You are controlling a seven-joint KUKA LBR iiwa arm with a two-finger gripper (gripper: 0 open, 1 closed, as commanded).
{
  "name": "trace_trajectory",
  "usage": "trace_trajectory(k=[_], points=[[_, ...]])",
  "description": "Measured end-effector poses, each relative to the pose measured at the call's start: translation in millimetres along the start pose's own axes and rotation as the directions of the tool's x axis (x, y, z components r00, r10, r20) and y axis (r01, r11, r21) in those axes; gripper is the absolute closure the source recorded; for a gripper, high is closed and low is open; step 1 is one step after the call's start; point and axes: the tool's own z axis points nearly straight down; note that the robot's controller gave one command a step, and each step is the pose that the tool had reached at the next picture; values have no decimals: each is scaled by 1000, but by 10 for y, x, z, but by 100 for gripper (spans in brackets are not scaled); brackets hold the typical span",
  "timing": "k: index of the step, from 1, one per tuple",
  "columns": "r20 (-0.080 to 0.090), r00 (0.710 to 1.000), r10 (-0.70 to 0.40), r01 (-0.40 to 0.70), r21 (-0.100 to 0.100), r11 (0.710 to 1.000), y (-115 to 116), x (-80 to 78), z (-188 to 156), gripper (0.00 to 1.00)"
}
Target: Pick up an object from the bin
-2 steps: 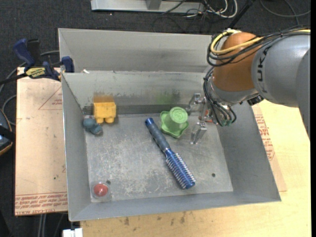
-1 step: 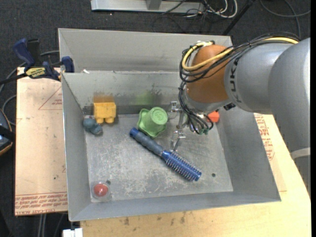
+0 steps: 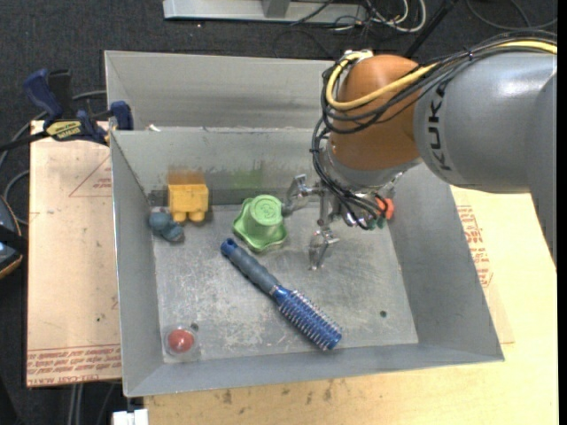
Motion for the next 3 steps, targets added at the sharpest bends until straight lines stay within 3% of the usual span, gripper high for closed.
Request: trace_trajectory(k=[1, 2, 3], points=[[-8, 977, -215, 215, -4, 977, 469, 4, 532, 0], [-6, 1000, -11, 11, -1, 1000, 597, 452, 67, 0], [-11, 982, -189, 189, -3, 982, 287, 941, 720, 0]])
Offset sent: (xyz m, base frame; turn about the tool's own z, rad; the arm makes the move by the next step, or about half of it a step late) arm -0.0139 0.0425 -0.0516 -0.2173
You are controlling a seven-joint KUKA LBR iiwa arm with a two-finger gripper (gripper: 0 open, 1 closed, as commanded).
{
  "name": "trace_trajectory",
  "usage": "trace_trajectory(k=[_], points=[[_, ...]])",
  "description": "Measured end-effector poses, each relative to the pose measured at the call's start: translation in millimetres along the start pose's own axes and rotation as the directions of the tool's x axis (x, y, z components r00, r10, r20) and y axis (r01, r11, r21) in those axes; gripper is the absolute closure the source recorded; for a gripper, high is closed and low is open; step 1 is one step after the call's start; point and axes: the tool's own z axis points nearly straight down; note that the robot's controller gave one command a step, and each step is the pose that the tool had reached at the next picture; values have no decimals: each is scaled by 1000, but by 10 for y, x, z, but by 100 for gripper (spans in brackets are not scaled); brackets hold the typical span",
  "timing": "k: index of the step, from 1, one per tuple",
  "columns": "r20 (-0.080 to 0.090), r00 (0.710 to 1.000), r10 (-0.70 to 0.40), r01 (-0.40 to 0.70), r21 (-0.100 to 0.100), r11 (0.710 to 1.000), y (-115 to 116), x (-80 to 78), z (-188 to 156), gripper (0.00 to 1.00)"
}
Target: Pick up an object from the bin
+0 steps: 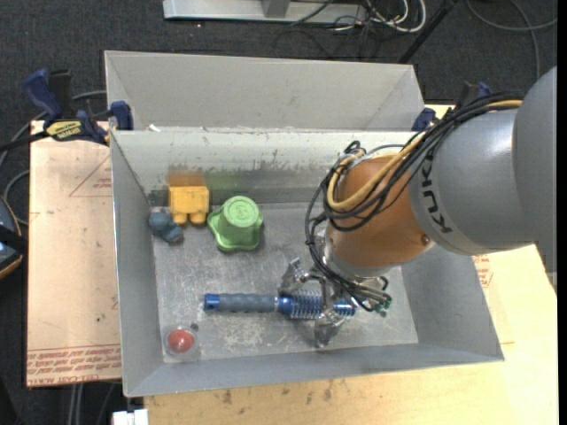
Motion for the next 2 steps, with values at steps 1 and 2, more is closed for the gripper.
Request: trace_trajectory(k=[1, 2], points=[[3, 1000, -4, 4, 0, 1000, 9, -15, -10, 100], [13, 1000, 27, -27, 6, 1000, -150, -30, -1930, 100]])
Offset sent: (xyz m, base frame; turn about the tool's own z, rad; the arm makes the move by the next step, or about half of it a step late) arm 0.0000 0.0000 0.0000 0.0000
